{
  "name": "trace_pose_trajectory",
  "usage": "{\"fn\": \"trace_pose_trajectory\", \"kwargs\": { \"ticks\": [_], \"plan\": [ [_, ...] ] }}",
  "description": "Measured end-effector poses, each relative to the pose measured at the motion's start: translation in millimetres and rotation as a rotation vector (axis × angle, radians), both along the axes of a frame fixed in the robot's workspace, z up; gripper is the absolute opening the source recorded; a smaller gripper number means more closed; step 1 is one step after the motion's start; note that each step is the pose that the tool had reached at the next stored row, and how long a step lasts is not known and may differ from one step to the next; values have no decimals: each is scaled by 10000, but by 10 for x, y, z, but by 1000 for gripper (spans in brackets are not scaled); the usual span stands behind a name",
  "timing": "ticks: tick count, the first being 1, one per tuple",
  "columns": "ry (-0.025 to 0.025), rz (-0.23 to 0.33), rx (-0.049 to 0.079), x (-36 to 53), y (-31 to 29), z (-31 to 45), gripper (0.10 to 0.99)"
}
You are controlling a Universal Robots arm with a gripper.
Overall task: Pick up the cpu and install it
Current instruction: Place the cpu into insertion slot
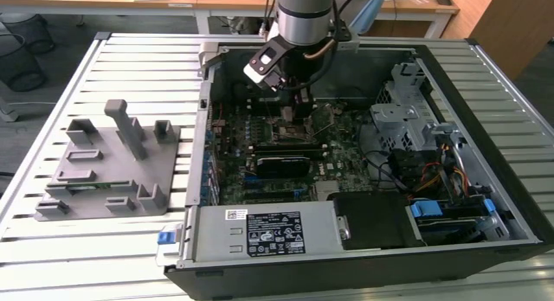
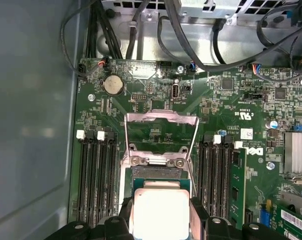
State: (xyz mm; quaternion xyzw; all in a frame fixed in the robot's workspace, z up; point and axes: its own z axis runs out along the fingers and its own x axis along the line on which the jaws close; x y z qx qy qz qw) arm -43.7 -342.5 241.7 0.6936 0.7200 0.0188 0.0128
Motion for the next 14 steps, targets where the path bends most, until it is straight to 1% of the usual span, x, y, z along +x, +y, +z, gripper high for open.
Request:
{"fn": "trace_pose_trajectory", "kwargs": {
  "ticks": [6, 9, 14],
  "plan": [
    [-1, 7, 6, 0, 0, -71, 529],
    [0, 7, -25, 0, 0, -102, 529],
    [-1, 7, -41, 0, 0, -150, 529]
  ]
}}
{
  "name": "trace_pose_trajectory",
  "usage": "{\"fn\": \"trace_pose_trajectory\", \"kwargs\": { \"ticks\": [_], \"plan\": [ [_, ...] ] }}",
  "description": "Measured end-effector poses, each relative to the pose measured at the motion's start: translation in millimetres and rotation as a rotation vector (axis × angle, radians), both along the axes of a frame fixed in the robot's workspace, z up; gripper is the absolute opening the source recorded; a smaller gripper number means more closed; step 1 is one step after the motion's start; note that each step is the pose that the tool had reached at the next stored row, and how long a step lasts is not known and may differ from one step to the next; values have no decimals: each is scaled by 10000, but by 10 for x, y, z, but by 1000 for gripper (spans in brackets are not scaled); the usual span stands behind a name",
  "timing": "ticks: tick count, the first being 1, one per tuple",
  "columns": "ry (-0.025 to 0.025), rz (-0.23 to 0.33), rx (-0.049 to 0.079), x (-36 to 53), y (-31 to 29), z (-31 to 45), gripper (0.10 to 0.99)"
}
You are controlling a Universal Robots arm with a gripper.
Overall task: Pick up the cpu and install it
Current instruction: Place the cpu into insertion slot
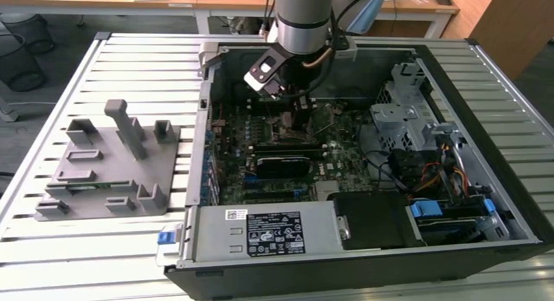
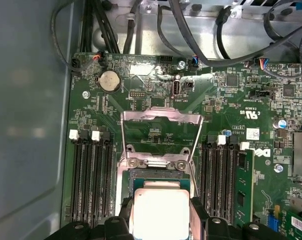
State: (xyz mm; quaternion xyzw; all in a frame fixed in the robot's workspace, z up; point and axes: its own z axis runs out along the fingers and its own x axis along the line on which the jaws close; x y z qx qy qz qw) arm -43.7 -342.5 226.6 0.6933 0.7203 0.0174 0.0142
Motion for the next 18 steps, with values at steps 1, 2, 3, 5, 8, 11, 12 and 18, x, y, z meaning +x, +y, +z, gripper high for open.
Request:
{"fn": "trace_pose_trajectory", "kwargs": {
  "ticks": [1, 2, 3, 5, 8, 11, 12, 18],
  "plan": [
    [0, 0, 0, 0, 0, -10, 529],
    [0, 0, 0, 0, 0, -20, 529],
    [0, 0, 0, 0, 0, -29, 529],
    [0, 0, -1, 0, 0, -48, 529],
    [0, 0, -2, 0, 0, -76, 529],
    [0, 0, -2, 0, 0, -102, 529],
    [0, 0, -2, 0, 0, -110, 529],
    [0, -33, -1, 0, 0, -139, 529]
  ]
}}
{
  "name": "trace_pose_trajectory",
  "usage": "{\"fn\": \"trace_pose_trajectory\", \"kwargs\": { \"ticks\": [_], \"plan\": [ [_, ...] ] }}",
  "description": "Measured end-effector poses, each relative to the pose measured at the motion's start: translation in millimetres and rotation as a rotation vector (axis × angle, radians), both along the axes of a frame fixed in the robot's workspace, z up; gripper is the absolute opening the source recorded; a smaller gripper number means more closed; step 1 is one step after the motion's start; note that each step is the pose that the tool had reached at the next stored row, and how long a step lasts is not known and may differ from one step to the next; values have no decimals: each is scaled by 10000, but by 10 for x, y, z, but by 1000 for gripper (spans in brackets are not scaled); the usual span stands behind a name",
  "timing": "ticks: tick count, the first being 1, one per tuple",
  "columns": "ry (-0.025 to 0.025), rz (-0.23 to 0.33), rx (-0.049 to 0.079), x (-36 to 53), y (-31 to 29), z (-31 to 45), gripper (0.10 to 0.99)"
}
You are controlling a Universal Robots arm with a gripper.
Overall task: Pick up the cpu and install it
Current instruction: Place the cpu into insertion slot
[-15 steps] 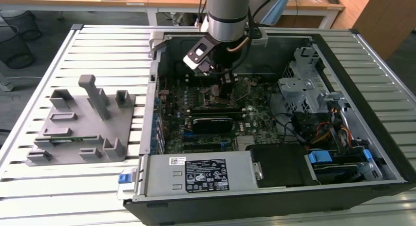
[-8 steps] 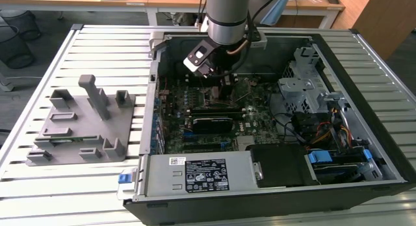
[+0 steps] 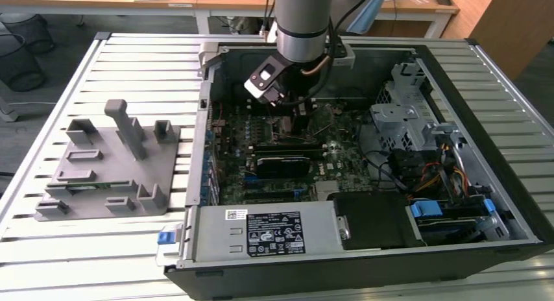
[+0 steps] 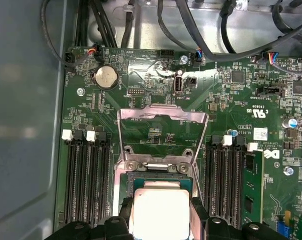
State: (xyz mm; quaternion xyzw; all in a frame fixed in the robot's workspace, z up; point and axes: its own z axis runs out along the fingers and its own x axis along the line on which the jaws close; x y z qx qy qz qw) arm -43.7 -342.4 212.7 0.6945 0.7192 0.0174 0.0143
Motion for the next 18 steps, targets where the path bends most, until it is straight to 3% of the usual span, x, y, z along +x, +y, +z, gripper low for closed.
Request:
{"fn": "trace_pose_trajectory", "kwargs": {
  "ticks": [18],
  "plan": [
    [0, -116, 0, -13, 1, -77, 529]
  ]
}}
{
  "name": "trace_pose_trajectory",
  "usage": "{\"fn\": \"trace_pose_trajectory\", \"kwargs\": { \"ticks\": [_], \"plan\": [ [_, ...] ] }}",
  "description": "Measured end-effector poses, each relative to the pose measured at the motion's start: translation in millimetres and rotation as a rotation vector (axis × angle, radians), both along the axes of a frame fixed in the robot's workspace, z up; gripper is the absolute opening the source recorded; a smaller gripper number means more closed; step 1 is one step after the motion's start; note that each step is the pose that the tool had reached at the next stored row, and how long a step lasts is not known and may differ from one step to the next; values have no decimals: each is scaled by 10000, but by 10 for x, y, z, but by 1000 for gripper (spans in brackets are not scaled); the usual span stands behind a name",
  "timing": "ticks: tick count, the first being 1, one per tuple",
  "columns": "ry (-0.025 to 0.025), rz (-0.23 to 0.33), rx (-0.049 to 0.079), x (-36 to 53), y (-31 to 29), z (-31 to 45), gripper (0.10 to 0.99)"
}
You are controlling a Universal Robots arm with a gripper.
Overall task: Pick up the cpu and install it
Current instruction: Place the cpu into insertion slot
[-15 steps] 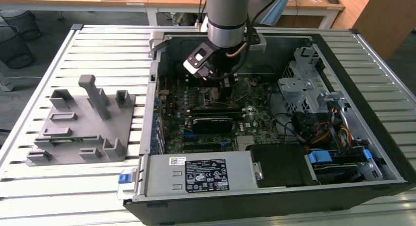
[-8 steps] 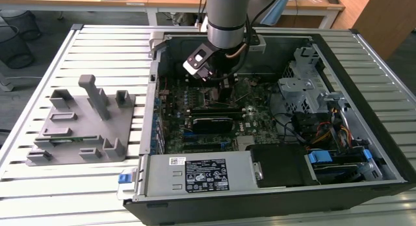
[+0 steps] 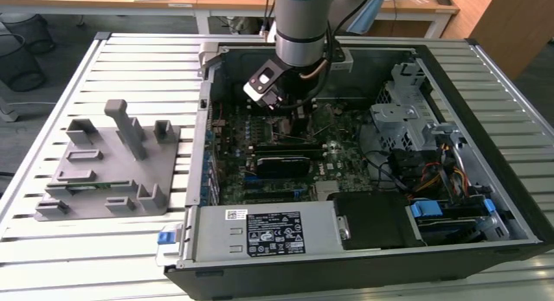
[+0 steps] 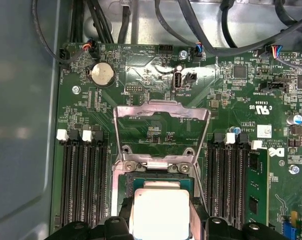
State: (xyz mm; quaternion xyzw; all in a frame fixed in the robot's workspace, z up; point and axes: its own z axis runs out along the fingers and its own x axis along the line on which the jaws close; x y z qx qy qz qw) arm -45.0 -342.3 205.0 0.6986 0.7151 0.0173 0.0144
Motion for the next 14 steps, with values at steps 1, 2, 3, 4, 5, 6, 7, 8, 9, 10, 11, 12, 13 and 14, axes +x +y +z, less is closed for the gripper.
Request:
{"fn": "trace_pose_trajectory", "kwargs": {
  "ticks": [1, 2, 3, 4, 5, 6, 7, 8, 9, 10, 11, 12, 13, 14],
  "plan": [
    [0, 0, 0, 0, 0, -4, 529],
    [0, 0, 0, -1, 0, -9, 529],
    [1, 0, 0, -1, 0, -13, 529],
    [1, 0, 0, -1, 0, -17, 529],
    [0, 0, 0, -1, 0, -21, 529],
    [0, 0, 0, -1, 1, -26, 529],
    [1, -1, -1, -2, 0, -30, 529],
    [1, 0, -1, -2, 0, -34, 529],
    [1, 0, 0, -2, 1, -38, 529],
    [1, 0, -1, -2, 1, -41, 529],
    [1, 0, -1, -2, 1, -44, 529],
    [1, 0, -1, -2, 1, -47, 529],
    [1, 0, -1, -2, 1, -50, 529],
    [1, 0, -1, -2, 2, -52, 529]
  ]
}}
